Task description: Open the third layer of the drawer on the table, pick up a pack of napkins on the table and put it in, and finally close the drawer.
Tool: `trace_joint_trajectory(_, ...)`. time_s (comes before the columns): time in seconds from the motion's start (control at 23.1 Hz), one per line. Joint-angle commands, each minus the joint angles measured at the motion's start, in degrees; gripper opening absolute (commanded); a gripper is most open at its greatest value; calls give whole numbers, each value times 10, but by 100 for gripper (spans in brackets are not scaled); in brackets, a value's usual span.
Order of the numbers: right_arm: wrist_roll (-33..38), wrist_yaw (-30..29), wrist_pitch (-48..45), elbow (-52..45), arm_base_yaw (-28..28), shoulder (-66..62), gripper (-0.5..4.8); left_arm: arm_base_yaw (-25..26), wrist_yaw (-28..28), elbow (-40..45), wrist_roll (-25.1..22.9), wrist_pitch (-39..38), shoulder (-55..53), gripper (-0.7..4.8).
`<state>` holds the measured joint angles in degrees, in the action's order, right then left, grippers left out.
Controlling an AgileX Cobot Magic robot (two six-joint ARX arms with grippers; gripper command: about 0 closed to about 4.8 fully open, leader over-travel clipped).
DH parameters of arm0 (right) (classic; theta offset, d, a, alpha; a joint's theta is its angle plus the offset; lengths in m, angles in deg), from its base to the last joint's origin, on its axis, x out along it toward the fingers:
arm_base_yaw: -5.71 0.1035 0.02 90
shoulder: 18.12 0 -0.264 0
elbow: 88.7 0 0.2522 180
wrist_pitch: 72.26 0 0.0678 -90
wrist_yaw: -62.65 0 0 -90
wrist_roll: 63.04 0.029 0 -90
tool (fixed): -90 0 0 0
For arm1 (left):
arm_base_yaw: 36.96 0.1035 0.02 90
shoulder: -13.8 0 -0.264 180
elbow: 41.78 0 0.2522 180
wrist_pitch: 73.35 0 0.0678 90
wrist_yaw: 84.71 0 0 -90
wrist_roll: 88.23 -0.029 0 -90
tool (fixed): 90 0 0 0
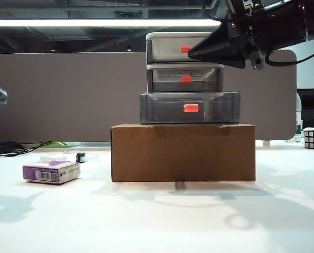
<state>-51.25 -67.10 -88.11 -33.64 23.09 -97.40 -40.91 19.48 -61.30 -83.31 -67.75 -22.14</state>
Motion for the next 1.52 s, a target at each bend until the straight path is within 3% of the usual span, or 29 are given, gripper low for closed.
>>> trace_joint_trajectory(0.04, 2, -3, -7, 4, 0, 2, -5, 19, 101, -2, -21, 28, -59, 479)
trace_joint_trajectory(0.26, 2, -5, -6, 3, 1, 2, -5, 4, 126, -13, -96, 164, -225, 479)
trace_joint_trajectory(0.65, 2, -13, 3, 3, 1, 2, -5, -19, 125, -129, -120, 239, -512, 479)
trace_joint_trajectory(0.78, 2, -13, 12, 3, 1, 2, -5, -47, 121, -139, -145, 271, -553, 479)
trace_joint_trajectory(0.91, 2, -13, 12, 3, 0, 2, -5, -77, 64, -140, -161, 270, -559, 479)
trace_joint_trajectory(1.3, 2, -13, 12, 3, 1, 2, -5, -110, -31, -162, -158, 270, -572, 479)
trace_joint_trajectory(1.52, 2, -15, 20, 3, 1, 2, -5, -110, -37, -207, -140, 270, -616, 479)
